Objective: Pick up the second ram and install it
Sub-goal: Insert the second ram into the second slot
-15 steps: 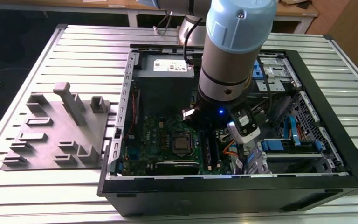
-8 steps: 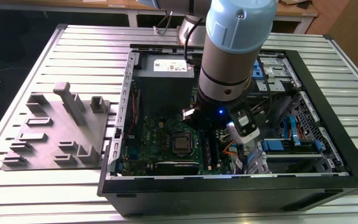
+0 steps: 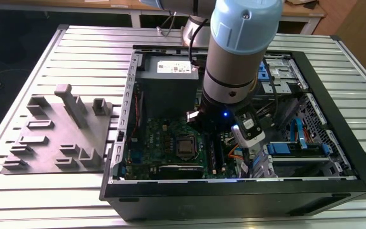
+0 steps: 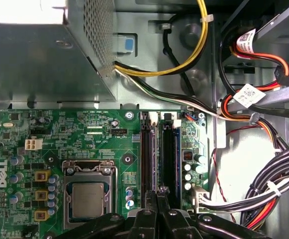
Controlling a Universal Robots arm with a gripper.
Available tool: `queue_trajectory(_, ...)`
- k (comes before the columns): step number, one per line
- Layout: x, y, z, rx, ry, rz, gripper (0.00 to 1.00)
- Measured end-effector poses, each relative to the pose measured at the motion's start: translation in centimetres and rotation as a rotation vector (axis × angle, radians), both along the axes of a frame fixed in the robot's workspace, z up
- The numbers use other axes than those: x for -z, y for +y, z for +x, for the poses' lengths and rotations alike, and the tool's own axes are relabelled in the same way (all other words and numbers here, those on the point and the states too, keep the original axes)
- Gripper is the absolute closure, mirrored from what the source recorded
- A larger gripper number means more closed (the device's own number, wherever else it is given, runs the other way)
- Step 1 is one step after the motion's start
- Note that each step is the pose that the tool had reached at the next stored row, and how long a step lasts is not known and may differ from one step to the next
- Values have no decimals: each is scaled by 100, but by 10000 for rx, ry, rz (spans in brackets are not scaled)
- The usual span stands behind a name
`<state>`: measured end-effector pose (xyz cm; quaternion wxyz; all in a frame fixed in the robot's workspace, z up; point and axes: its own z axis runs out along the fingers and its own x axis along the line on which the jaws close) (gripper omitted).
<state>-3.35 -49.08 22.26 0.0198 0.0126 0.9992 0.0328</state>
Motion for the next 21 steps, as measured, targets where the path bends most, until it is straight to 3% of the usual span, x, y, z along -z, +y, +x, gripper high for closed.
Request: queue_trajectory(21, 33, 0, -3, 14, -1, 7, 91)
